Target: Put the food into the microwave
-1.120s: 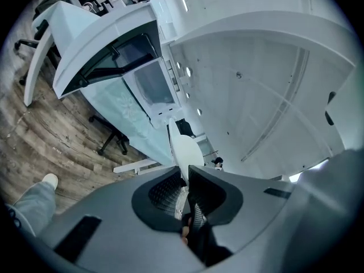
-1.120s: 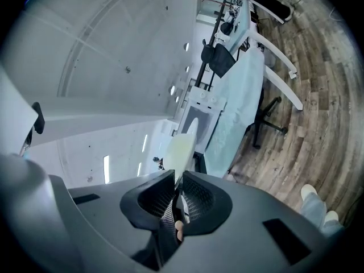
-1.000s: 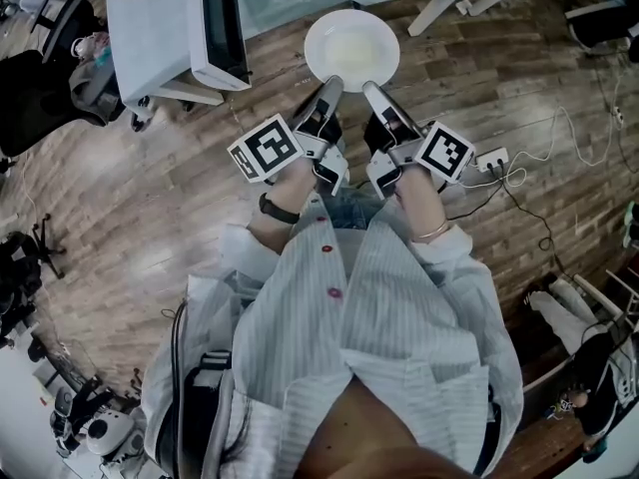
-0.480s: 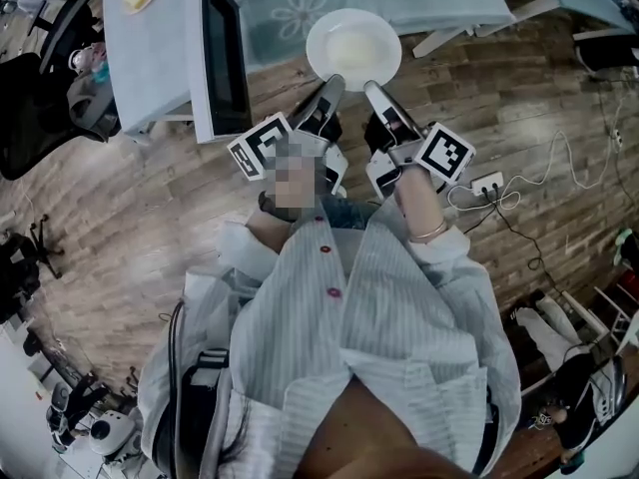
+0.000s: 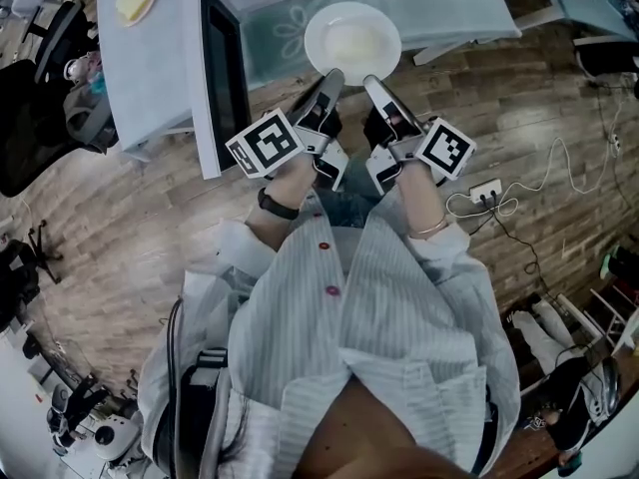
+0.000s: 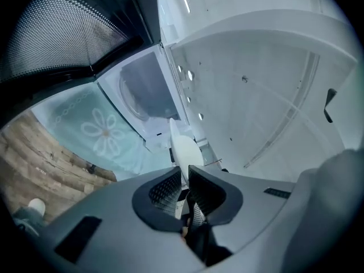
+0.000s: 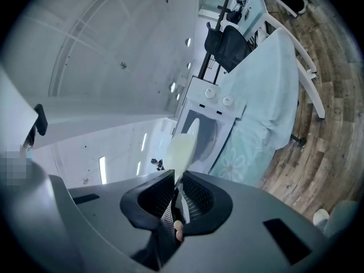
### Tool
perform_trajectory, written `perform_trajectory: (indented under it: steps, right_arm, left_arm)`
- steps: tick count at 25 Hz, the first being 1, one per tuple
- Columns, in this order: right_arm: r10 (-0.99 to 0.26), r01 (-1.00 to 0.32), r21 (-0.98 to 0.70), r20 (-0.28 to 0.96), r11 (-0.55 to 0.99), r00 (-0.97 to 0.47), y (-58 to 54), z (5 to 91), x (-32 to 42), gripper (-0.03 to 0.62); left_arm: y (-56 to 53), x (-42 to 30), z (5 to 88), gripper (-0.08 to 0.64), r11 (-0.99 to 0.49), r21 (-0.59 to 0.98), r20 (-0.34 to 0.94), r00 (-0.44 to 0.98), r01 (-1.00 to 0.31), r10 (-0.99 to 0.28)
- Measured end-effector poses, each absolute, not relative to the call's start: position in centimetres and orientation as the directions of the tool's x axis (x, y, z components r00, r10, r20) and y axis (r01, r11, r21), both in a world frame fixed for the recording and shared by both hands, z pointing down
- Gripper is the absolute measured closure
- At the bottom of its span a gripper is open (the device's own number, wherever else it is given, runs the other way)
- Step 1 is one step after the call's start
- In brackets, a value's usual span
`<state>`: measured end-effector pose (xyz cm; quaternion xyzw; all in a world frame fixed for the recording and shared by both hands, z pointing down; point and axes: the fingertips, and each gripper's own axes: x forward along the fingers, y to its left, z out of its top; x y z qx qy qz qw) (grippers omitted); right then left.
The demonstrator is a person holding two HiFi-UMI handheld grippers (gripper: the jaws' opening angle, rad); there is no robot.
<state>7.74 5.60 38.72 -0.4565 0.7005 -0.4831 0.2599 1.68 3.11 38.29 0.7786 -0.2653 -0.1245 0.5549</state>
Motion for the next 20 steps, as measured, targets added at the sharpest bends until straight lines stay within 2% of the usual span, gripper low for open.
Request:
perform_trajectory:
  steps: [10,20]
  right_arm:
    - [-0.833,-0.358,-0.924,0.093,0.131,-0.545,-0.3,39.9,7.3,0.534]
    - [-0.726,-0.334,-0.927,0.113,0.168,-0.679,-7.9,39.2,8.2,0.534]
  left_arm:
    - [-2.2,0.9,39.0,0.520,-0.193,0.928,0.122,0.751,-0.317,-0.649]
    - [-8.7,1.4,38.0,0.520,-0.130,0.934,0.112,0.617,-0.333,-0.779]
